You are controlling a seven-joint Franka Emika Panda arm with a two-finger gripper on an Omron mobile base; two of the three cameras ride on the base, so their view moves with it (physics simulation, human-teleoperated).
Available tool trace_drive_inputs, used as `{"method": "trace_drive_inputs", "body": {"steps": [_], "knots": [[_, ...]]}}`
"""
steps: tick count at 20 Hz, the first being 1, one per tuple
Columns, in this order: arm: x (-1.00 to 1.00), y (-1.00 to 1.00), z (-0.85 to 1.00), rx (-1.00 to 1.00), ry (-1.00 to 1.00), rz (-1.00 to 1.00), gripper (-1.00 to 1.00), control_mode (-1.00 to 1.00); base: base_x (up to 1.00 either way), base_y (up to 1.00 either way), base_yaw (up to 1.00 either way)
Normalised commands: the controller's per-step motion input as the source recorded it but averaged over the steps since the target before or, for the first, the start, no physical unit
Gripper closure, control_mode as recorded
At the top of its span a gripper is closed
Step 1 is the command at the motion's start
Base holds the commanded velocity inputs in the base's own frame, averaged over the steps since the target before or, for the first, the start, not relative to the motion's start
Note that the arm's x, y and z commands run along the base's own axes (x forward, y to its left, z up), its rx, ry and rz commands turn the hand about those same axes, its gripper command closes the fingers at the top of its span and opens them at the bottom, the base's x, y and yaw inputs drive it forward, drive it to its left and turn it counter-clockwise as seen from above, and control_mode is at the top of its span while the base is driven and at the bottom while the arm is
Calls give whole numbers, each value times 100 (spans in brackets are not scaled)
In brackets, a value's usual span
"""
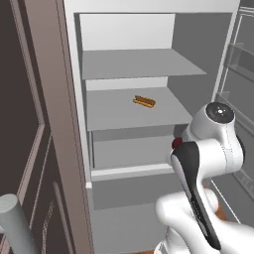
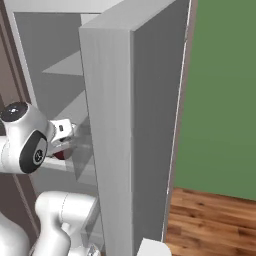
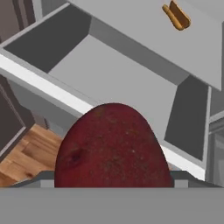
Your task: Place the garlic and potato inside the fridge drawer. Close the drawer after placing the vegetables.
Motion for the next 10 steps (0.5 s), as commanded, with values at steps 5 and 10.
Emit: {"method": "trace_drive_inputs", "body": {"steps": [5, 10], "knots": [[0, 0, 0, 0, 0, 0, 100, 100, 26, -1, -11], [54, 0, -1, 0, 13, -5, 100, -100, 0, 0, 0]]}}
